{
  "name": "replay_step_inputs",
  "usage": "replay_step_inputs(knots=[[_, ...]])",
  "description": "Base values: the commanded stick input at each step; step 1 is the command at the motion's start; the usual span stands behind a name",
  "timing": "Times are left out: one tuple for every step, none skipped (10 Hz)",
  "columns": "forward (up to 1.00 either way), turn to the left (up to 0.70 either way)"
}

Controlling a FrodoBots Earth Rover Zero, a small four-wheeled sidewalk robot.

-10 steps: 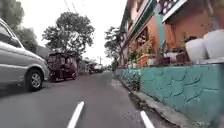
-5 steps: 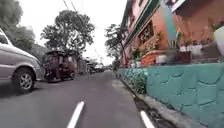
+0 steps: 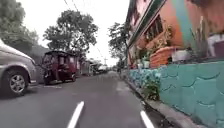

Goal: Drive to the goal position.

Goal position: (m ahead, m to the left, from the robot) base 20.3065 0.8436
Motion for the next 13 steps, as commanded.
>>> replay_step_inputs(knots=[[1.00,0.00],[1.00,0.00],[1.00,0.00],[1.00,0.00],[1.00,0.00],[1.00,0.00],[1.00,0.00],[1.00,0.00],[1.00,0.00],[1.00,0.00],[1.00,0.00],[1.00,0.00],[1.00,0.00]])
